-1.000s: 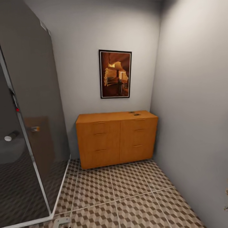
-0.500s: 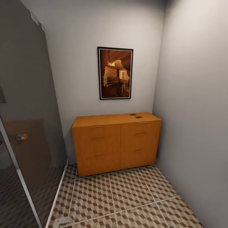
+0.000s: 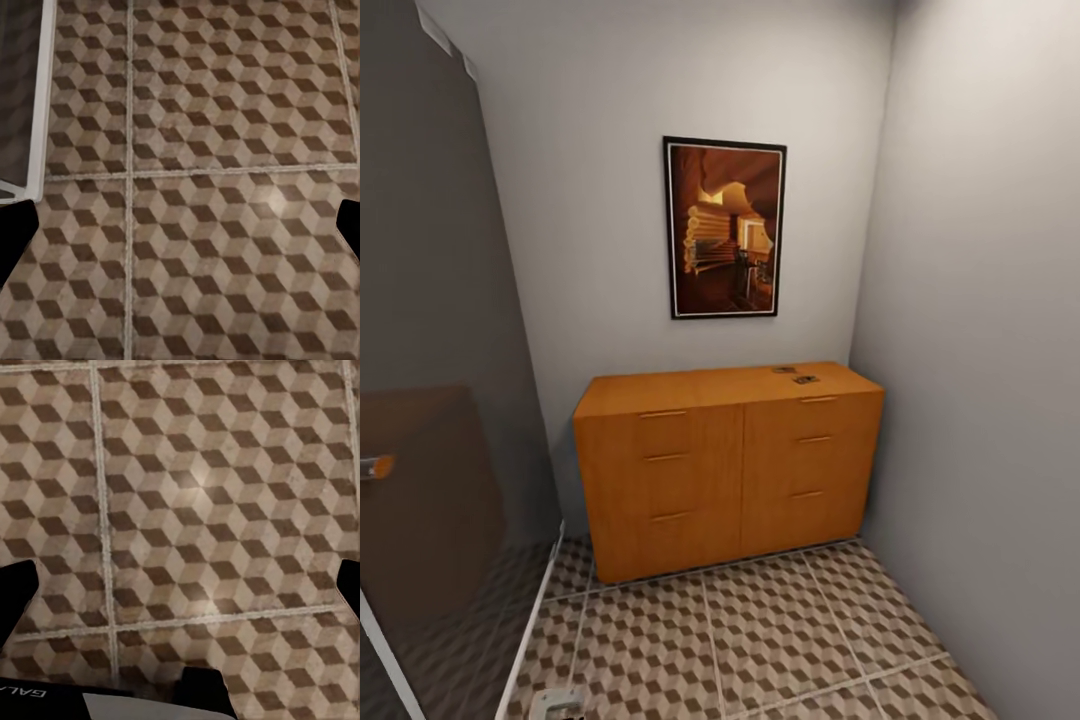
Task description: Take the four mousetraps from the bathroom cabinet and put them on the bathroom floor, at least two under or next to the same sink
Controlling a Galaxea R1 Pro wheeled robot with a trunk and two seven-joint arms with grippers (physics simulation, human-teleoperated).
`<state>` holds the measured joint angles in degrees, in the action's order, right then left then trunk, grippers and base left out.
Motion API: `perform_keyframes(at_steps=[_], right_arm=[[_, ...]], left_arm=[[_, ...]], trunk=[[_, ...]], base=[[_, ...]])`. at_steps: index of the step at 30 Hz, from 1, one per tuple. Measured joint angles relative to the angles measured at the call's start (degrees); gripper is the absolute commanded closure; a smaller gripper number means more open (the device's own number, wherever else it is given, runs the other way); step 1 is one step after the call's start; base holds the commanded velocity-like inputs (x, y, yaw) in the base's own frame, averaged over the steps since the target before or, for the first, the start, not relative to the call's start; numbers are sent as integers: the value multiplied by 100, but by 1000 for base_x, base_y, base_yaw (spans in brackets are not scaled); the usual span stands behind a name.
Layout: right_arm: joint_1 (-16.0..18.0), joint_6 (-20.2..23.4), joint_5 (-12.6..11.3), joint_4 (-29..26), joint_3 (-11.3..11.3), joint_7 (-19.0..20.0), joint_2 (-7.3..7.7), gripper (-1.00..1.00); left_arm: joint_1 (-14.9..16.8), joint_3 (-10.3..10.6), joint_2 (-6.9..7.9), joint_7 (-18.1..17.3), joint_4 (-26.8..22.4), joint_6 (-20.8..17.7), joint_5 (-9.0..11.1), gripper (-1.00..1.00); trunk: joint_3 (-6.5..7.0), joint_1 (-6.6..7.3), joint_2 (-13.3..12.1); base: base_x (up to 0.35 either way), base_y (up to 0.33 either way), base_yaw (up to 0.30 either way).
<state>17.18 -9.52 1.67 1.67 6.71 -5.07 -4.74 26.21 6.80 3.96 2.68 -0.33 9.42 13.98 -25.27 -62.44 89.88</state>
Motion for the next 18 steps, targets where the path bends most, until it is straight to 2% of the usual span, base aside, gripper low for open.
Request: perform_keyframes(at_steps=[18], right_arm=[[-2, 0, -1, 0, 0, 16, 1, -100]], left_arm=[[2, 1, -9, 30, 1, 0, 0, -100]], trunk=[[0, 0, 0]], base=[[322, 0, 0]])
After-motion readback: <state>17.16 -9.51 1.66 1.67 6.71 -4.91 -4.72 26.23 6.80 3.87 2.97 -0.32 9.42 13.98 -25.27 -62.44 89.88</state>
